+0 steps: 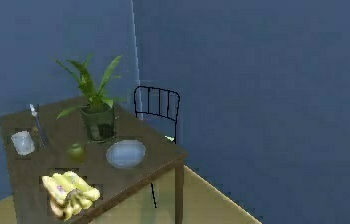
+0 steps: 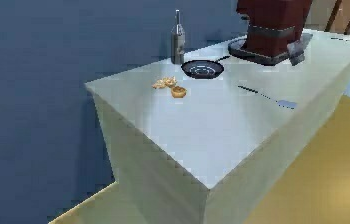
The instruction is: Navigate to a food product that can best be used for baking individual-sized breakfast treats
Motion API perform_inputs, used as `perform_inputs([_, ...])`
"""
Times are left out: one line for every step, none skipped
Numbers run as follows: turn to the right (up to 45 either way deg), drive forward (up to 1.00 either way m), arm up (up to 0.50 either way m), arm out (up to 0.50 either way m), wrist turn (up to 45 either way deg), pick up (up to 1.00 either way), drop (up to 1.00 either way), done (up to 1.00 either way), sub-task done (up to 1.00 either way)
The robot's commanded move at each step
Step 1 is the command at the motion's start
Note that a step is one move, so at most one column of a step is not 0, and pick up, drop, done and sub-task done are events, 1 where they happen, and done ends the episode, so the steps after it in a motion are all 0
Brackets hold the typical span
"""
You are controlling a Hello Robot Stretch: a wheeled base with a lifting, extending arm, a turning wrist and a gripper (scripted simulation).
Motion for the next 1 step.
perform_inputs([45.0,0.0,0.0,0.0,0.0,0.0,0.0,0.0,0.0])
